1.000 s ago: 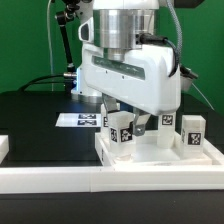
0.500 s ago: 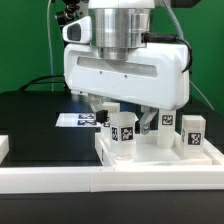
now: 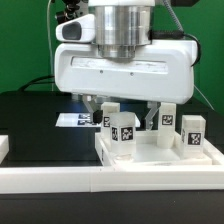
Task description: Assemble square table
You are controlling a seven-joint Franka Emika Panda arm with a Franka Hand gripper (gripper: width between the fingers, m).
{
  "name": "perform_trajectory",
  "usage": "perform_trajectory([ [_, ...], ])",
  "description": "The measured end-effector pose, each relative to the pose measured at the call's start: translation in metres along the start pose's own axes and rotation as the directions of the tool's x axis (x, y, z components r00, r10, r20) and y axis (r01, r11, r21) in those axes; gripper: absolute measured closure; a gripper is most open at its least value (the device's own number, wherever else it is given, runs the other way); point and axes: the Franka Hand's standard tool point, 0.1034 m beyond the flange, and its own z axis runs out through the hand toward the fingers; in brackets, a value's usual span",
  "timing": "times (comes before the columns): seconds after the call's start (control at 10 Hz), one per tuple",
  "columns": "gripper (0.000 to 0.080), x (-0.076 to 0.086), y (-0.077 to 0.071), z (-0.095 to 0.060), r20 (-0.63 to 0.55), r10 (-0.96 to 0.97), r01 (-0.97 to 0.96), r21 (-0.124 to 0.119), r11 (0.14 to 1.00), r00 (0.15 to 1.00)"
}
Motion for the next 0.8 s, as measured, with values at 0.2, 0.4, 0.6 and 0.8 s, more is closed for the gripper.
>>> perform_trajectory([
  [0.2,0.0151,-0.007,0.002,-0.003,-0.008,-0.197,0.197,0.004,0.98,0.98],
  [0.4,0.0151,-0.014,0.008,-0.002,0.004,-0.305,0.305,0.005,0.952,0.952],
  [0.6,0.0151,-0.013,0.009,-0.001,0.004,-0.431,0.431,0.005,0.903,0.903],
  [0.8,0.0151,-0.013,0.011,-0.001,0.004,-0.536,0.536,0.003,0.844,0.844],
])
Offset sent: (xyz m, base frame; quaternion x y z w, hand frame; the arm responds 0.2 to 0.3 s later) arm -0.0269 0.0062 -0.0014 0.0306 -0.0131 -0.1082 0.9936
